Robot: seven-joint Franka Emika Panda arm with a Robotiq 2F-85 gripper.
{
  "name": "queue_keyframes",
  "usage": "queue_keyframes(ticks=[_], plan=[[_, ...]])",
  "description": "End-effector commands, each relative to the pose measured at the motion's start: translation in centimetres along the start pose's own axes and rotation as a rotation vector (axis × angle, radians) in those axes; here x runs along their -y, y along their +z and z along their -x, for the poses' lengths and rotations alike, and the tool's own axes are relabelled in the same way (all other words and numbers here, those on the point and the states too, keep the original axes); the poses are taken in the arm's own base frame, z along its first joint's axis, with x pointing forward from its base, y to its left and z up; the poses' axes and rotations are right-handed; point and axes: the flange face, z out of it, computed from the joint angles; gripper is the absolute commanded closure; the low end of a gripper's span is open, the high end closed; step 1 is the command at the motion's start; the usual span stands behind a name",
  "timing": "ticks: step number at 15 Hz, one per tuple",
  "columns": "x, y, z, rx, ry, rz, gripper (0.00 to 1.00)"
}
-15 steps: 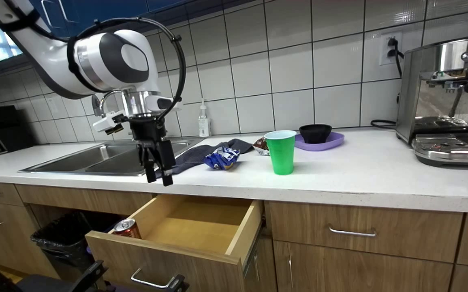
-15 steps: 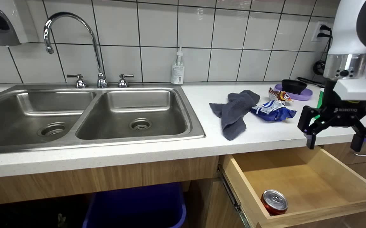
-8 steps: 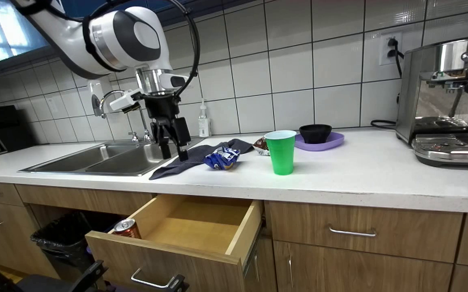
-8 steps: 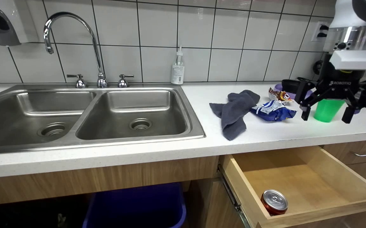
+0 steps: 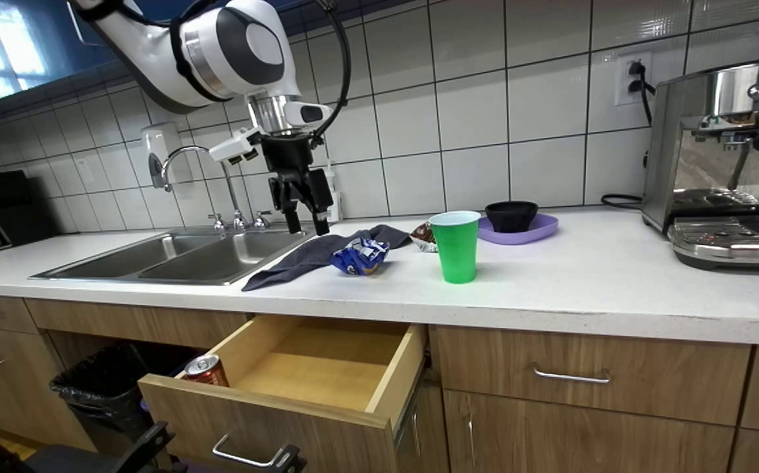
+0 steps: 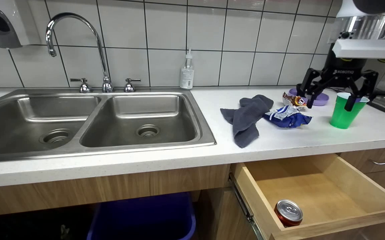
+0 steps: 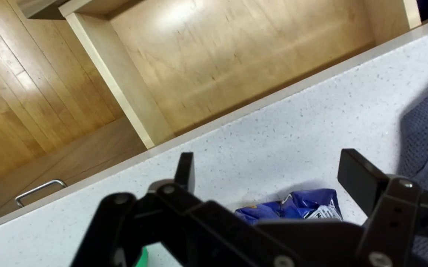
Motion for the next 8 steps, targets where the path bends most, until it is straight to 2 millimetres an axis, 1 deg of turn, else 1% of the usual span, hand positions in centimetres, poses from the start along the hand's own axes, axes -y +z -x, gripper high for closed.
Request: queue_keyframes(ticks=[1,8], plan=[[0.9,0.3,-2.9,0.01,-0.019,0.005,0.0],[2.7,1.5,-6.9,0.01,-0.019,-0.006,0.0]])
